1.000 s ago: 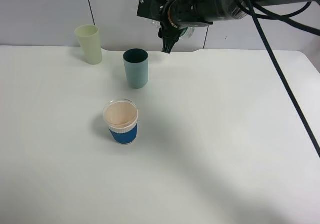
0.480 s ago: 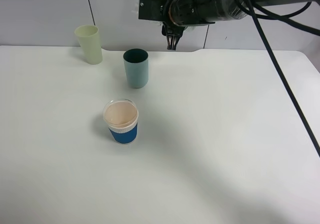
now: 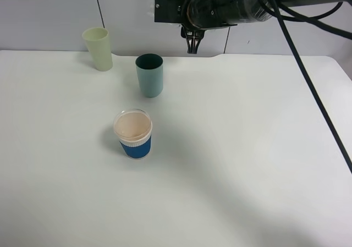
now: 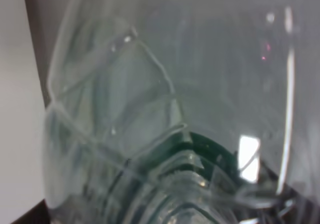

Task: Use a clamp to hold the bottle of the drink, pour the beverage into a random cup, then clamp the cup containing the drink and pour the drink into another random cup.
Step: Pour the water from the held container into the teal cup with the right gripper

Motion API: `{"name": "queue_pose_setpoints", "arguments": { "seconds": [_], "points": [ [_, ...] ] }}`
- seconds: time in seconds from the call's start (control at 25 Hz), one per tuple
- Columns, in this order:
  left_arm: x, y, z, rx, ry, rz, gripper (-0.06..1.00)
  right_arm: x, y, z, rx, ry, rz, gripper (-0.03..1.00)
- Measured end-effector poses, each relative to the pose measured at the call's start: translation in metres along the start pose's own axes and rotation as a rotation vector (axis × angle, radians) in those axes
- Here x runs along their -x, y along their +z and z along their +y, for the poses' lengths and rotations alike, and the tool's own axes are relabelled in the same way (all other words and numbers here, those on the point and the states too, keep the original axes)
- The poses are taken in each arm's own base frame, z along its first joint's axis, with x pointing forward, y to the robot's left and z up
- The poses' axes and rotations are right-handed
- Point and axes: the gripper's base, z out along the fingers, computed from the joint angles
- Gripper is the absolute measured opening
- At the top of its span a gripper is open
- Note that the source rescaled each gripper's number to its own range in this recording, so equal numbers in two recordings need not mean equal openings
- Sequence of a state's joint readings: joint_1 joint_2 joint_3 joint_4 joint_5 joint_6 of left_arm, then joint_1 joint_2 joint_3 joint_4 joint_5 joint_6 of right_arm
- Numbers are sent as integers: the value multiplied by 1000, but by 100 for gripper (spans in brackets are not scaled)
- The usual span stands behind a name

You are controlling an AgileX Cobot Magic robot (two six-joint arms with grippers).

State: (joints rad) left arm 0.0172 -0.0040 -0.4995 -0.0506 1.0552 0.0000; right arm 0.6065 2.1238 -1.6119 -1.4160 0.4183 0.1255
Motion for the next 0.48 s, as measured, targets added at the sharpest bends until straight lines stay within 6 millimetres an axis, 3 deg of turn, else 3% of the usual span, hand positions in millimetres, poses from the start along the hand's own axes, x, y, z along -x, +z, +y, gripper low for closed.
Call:
{"name": "queue_pose_setpoints", "arguments": {
  "seconds": [0.24, 0.48],
  "points": [
    [0, 0, 0, 0, 0, 0, 100, -4, 1, 14, 25, -66, 5, 2],
    [0, 0, 0, 0, 0, 0, 100, -1, 1, 15, 22, -99, -34, 2]
  ]
}}
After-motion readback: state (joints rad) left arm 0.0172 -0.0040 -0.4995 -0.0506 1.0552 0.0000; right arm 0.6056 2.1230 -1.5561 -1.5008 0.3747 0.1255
